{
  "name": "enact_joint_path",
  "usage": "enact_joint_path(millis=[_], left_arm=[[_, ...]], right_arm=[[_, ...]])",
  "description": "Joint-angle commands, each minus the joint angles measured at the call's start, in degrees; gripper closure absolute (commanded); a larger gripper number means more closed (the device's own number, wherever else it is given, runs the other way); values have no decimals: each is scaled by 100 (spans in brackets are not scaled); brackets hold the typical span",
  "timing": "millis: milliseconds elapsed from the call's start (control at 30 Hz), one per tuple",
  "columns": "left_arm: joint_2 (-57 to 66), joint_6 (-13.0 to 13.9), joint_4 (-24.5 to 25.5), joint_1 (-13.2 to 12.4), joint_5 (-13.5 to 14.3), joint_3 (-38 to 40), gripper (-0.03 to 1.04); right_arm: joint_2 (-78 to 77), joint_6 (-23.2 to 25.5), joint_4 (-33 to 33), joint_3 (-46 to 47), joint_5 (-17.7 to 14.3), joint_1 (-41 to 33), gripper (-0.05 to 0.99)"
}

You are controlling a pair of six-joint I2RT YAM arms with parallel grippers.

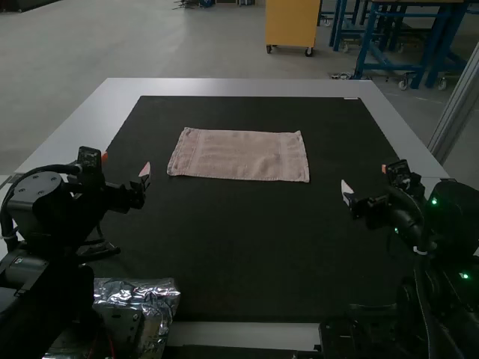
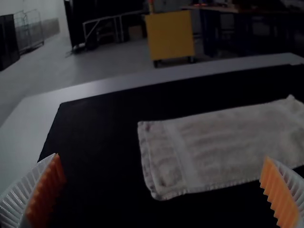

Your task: Fold the towel.

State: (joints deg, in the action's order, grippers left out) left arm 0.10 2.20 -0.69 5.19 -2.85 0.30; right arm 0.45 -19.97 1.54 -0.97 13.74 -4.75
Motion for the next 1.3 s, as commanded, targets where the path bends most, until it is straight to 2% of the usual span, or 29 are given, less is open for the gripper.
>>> enact_joint_path(millis=[0, 33, 100, 133, 200, 233, 267, 333, 400, 433, 467, 500, 533, 633, 733, 800, 867, 933, 1000, 1033, 1067, 1167, 1267], left_arm=[[-10, 88, -54, -18, -31, -38, 4], [-10, 149, -54, -18, -31, -30, 4], [-10, 563, -72, -18, 39, -30, 4], [-10, 721, -107, -27, 162, -30, 4], [-10, 730, -335, -44, 690, -30, 4], [-10, 738, -511, -44, 813, -30, 5], [-10, 870, -766, -53, 821, -38, 5], [-10, 1485, -1311, -53, 892, -38, 9], [-10, 1793, -1610, -53, 1103, -30, 10], [-10, 1890, -1821, -44, 1243, -30, 10], [-10, 1925, -2041, -44, 1349, -12, 10], [-10, 1934, -2234, -44, 1366, 32, 10], [-10, 1951, -2269, -44, 1375, 129, 10], [140, 1951, -2032, -9, 1357, 718, 10], [702, 1872, -2041, 26, 1454, 1438, 9], [1388, 1503, -2084, 52, 1683, 1966, 9], [2187, 1116, -1900, 52, 1744, 2519, 9], [2978, 738, -1742, 35, 1744, 2968, 9], [3734, 589, -1645, -27, 1744, 3319, 9], [4103, 422, -1601, -62, 1753, 3477, 9], [4455, 281, -1513, -88, 1744, 3618, 9], [5360, -44, -1302, -176, 1656, 3917, 9], [6002, -299, -1320, -203, 1586, 4040, 10]], right_arm=[[-54, -403, 479, 97, 410, -87, 2], [-54, -737, 531, 97, 410, -87, 2], [-54, -869, 294, 97, 419, -87, 2], [-54, -956, -31, 97, 428, -87, 2], [-54, -1475, -506, 97, 419, -70, 2], [-54, -1457, -681, 97, 437, -52, 2], [-54, -1440, -910, 106, 472, -61, 2], [-54, -1774, -1481, 106, 613, -105, 2], [-54, -1572, -1859, 106, 560, -113, 2], [-62, -1326, -2132, 97, 428, -96, 2], [-54, -1106, -2430, 106, 270, -61, 2], [-54, -948, -2773, 106, -91, -17, 2], [-45, -816, -3081, 71, -231, 36, 3], [17, -412, -3107, -377, -407, 264, 3], [439, 116, -2931, -993, -530, 581, 3], [1001, 529, -2870, -1476, -530, 827, 3], [1695, 986, -2764, -1977, -486, 1064, 3], [2460, 1469, -2571, -2487, -293, 1302, 3], [3216, 1777, -2360, -2944, -91, 1504, 3], [3559, 1953, -2351, -3137, 50, 1583, 3], [3893, 2041, -2290, -3313, 252, 1653, 3], [4736, 2076, -1956, -3656, 542, 1750, 3], [5325, 2067, -1912, -3664, 595, 1679, 3]])
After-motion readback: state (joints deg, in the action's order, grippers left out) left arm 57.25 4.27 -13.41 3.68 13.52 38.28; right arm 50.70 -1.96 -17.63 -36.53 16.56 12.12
